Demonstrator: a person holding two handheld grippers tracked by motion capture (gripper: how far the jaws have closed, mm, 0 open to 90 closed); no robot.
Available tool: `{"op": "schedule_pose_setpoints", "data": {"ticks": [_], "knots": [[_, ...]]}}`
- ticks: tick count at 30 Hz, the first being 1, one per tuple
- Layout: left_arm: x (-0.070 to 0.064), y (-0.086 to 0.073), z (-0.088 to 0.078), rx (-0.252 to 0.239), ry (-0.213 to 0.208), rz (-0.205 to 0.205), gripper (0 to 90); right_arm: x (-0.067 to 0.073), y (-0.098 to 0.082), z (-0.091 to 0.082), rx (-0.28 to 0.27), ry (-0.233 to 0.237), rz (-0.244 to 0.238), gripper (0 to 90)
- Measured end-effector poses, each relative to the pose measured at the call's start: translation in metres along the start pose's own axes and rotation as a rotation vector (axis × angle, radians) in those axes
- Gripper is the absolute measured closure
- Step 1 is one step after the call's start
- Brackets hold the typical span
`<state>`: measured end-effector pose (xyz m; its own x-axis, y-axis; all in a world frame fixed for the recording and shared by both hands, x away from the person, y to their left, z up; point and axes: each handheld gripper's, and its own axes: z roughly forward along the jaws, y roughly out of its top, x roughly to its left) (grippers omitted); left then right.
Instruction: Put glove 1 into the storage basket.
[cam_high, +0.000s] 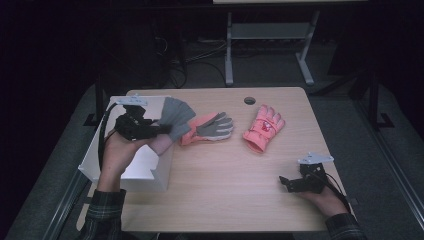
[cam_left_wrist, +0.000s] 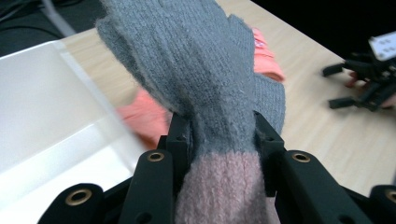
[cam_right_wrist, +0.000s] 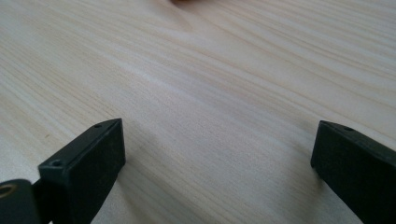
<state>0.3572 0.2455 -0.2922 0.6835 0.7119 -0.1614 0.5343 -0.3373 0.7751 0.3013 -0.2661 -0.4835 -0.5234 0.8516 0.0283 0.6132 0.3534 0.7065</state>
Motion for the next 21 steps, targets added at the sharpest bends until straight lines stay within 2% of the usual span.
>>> {"op": "schedule_pose_setpoints", "data": {"ticks": [2, 3, 9, 11, 12, 14, 18, 19, 21], "knots": [[0.004, -0.002, -0.003, 0.004, 0.010, -0.004, 66.3, 0.000, 0.000, 0.000, 0.000, 0.001, 0.000, 2.4], [0.012, -0.005, -0.006, -0.001, 0.030, -0.026, 66.4, 0.000, 0.000, 0.000, 0.000, 0.001, -0.002, 2.4], [0.035, -0.014, -0.018, -0.022, 0.100, -0.087, 66.3, 0.000, 0.000, 0.000, 0.000, 0.001, -0.003, 2.4], [0.039, -0.016, -0.019, -0.016, 0.114, -0.088, 66.3, 0.000, 0.000, 0.000, 0.000, 0.002, -0.004, 2.5], [0.047, -0.020, -0.018, -0.006, 0.146, -0.097, 66.3, 0.000, 0.000, 0.000, 0.001, 0.002, -0.005, 2.4], [0.055, -0.026, -0.014, 0.008, 0.166, -0.114, 66.3, 0.000, 0.000, 0.000, -0.001, 0.002, -0.004, 2.4], [0.074, -0.037, -0.004, 0.036, 0.193, -0.149, 66.2, 0.000, 0.000, 0.000, -0.001, 0.002, -0.004, 2.5], [0.074, -0.037, -0.004, 0.036, 0.193, -0.149, 66.3, 0.000, 0.000, 0.000, 0.001, 0.002, -0.003, 2.5], [0.084, -0.045, 0.005, 0.064, 0.210, -0.165, 66.2, 0.000, 0.000, 0.000, 0.000, 0.002, -0.004, 2.5]]}}
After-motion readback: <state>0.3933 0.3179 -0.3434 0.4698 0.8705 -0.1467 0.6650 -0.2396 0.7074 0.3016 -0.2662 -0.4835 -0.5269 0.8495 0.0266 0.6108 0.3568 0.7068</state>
